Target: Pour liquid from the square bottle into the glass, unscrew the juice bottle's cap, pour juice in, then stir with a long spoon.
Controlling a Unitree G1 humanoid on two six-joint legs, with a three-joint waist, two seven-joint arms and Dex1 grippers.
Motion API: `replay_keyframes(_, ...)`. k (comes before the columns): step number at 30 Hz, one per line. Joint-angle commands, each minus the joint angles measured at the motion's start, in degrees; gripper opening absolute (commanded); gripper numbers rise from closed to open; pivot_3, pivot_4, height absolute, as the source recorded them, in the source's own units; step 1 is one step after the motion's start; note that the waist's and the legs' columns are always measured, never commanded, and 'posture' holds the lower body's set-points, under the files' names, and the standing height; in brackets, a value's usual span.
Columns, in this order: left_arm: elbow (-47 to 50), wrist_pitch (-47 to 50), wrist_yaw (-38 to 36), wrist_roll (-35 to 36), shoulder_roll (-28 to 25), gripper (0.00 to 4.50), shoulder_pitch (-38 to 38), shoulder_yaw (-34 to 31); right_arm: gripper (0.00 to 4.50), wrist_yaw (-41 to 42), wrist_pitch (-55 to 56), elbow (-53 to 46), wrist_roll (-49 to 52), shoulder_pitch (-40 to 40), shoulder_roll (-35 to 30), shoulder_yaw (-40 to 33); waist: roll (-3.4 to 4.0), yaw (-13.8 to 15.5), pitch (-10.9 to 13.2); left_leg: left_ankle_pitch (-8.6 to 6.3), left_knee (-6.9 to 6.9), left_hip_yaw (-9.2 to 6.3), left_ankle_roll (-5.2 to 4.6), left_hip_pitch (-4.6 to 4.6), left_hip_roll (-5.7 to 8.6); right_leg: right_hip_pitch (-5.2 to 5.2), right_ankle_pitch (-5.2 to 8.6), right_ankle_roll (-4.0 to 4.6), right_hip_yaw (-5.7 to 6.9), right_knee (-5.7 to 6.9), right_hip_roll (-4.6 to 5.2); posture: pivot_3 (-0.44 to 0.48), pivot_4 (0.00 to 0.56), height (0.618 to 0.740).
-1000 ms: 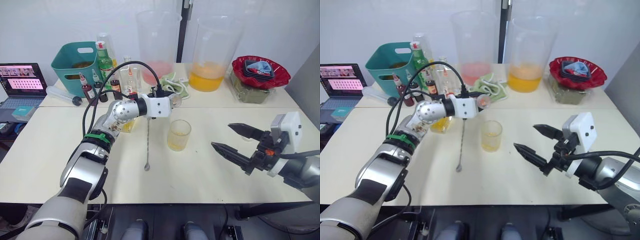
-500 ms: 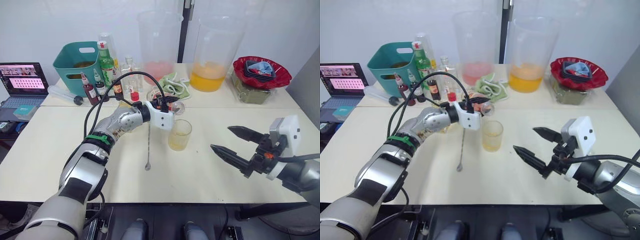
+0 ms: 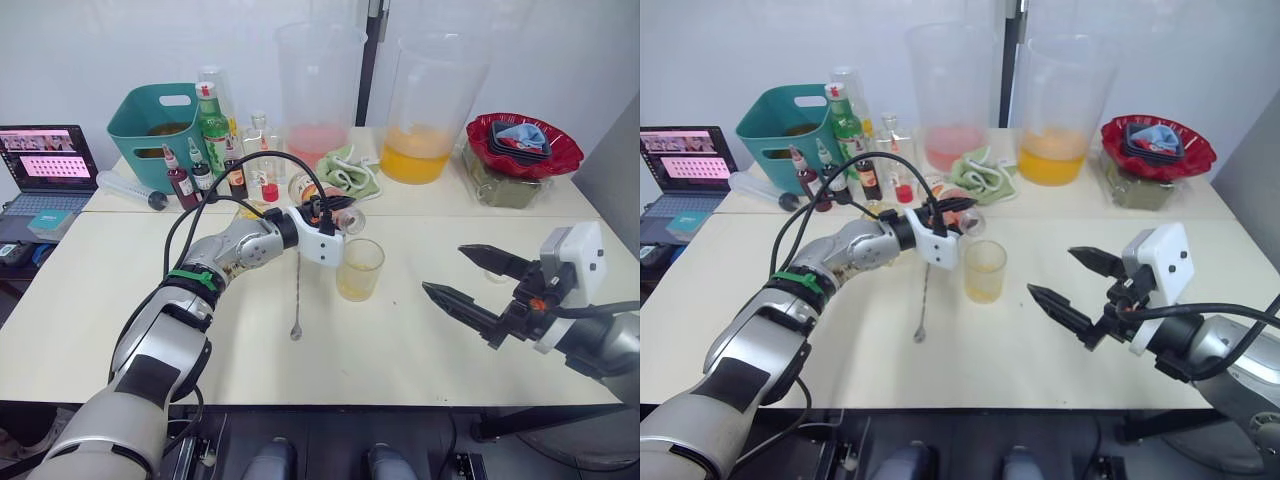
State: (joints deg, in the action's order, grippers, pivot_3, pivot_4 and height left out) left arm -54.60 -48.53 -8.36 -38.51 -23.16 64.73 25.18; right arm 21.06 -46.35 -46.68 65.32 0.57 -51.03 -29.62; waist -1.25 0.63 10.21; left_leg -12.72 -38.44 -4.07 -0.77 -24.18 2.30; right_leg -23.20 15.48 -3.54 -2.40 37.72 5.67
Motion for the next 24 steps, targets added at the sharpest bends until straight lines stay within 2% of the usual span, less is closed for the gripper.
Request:
replay_keyframes(1, 2.5, -0.3, 2.1, -0.3, -0.3, 1.40, 3.2, -0.4, 4.48, -0.8, 1.1, -1.0, 1.1, 1.1, -0.8, -0.3, 0.00, 0.0, 0.0, 0.00, 0.00, 0.02, 0.00, 0.00, 0.00, 0.00, 0.00, 0.00, 0.00, 0.01, 0.00, 0.000, 0.150, 0.740)
replay_keyframes(24, 3.5, 1.3, 11.2, -9.4, -0.9, 1.40, 4.8, 3.6, 4.48, -2.6, 2.1, -0.5, 1.4, 2.4, -0.4, 1.9, -0.01, 0.1, 0.0, -0.01, -0.33, 0.08, -0.01, -0.09, 0.02, 0.00, 0.00, -0.01, 0.02, 0.25, 0.00, 0.000, 0.150, 0.740)
